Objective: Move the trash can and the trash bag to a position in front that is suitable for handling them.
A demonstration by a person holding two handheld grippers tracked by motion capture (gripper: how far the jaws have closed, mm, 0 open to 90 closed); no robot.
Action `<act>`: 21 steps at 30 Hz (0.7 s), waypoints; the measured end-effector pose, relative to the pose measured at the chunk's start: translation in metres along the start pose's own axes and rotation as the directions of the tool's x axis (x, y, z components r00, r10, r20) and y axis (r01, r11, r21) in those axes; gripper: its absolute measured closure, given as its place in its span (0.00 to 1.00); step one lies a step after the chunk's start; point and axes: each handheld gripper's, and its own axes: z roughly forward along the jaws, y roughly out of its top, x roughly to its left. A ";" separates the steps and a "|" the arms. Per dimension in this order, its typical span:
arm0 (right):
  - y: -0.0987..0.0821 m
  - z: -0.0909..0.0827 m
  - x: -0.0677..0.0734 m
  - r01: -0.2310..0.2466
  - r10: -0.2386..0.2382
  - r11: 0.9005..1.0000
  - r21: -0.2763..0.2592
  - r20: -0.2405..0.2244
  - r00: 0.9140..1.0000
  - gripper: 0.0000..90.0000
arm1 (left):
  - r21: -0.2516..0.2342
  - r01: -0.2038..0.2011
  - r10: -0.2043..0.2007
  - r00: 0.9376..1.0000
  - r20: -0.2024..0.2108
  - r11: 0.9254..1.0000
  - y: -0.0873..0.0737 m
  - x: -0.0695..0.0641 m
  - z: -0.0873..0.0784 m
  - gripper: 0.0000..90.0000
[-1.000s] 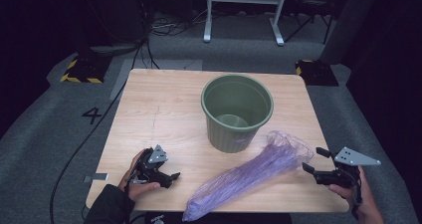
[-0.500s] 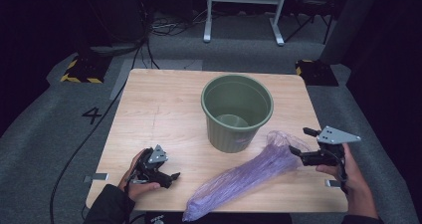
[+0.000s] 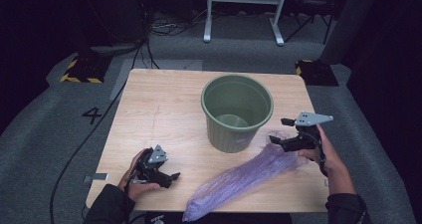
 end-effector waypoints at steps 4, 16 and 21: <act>0.004 0.010 0.003 0.009 -0.009 1.000 0.015 -0.012 1.000 0.17 | 0.000 0.000 0.000 1.000 0.000 1.000 0.000 0.000 0.000 0.06; 0.012 0.031 0.011 0.046 -0.043 0.997 0.055 -0.047 0.998 0.17 | -0.001 -0.002 0.002 1.000 0.004 1.000 0.000 0.000 0.000 0.06; 0.017 0.039 0.017 0.074 -0.070 0.995 0.067 -0.064 0.996 0.17 | -0.001 -0.002 0.002 1.000 0.004 1.000 0.000 0.000 0.000 0.06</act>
